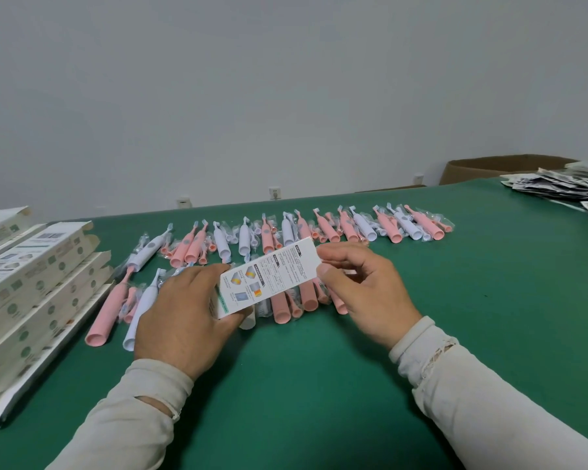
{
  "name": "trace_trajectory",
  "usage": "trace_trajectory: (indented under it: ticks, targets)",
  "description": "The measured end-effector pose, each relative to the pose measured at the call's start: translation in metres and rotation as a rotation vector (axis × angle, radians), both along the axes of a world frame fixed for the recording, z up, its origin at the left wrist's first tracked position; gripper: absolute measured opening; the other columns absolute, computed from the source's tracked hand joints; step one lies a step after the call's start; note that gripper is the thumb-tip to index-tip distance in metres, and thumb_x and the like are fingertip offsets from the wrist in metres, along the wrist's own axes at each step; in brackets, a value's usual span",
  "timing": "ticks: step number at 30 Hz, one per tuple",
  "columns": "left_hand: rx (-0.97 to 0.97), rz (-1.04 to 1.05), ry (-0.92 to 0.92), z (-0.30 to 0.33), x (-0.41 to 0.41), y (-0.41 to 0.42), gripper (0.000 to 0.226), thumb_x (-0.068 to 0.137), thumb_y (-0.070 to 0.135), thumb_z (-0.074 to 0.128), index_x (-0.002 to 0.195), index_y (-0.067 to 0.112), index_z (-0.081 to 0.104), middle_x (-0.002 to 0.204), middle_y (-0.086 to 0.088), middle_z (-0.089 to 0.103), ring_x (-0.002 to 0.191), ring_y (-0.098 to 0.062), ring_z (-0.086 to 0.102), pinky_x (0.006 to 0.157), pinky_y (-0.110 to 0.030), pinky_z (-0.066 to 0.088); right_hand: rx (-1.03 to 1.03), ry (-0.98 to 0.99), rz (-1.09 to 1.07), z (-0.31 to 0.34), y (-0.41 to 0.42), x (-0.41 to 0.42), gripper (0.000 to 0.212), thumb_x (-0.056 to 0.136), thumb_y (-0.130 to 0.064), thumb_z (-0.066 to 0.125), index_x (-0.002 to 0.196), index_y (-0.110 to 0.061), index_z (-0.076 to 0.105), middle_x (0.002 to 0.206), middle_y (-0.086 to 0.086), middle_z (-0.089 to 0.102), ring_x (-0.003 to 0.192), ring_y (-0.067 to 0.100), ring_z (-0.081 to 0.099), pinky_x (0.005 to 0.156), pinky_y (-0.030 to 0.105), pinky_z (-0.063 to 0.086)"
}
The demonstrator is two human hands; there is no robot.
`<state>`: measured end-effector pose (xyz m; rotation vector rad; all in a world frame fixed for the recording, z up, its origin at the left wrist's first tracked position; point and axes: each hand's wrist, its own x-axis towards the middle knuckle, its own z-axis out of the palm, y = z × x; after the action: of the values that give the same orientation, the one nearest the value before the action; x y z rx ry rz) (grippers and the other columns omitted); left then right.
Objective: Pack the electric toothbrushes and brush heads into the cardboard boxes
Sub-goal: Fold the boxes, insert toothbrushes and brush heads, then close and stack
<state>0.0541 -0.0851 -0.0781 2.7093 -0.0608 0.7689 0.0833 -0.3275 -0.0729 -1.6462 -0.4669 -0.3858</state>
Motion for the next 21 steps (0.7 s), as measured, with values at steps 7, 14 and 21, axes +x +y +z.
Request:
trace_trajectory:
  ticks: [7, 14, 21]
  targets:
    - [-0.059, -0.201, -0.121, 0.001, -0.003, -0.011, 0.059, 0.077, 0.030, 0.077, 0.130, 0.022, 0.052, 0.121, 0.004, 0.054, 0.107, -0.008, 0.044, 0.089, -0.018, 0.033, 0.311, 0.224, -0.030, -0.004, -0.004, 0.008, 0.026, 0.094, -0.006, 0.065, 0.105, -0.030, 0.062, 0.104, -0.005, 0.073, 0.072, 0.014, 0.072, 0.057, 0.022, 0.055]
    - [-0.423, -0.205, -0.274, 0.006, -0.011, -0.032, 0.057, 0.074, 0.027, 0.081, 0.125, 0.016, 0.059, 0.112, 0.004, 0.050, 0.097, 0.011, 0.041, 0.085, 0.000, 0.033, 0.199, 0.370, -0.386, 0.009, 0.006, -0.008, 0.010, 0.091, -0.029, 0.067, 0.098, -0.025, 0.062, 0.096, -0.006, 0.067, 0.076, 0.014, 0.064, 0.063, 0.027, 0.053]
    - [-0.454, -0.343, -0.328, 0.013, -0.016, -0.080, 0.058, 0.070, 0.014, 0.081, 0.122, 0.013, 0.056, 0.109, 0.005, 0.048, 0.096, 0.007, 0.042, 0.082, -0.009, 0.036, 0.444, 0.518, 0.018, 0.033, 0.055, -0.058, 0.011, 0.093, -0.014, 0.067, 0.086, -0.016, 0.075, 0.074, -0.004, 0.075, 0.047, 0.000, 0.060, 0.037, 0.010, 0.036]
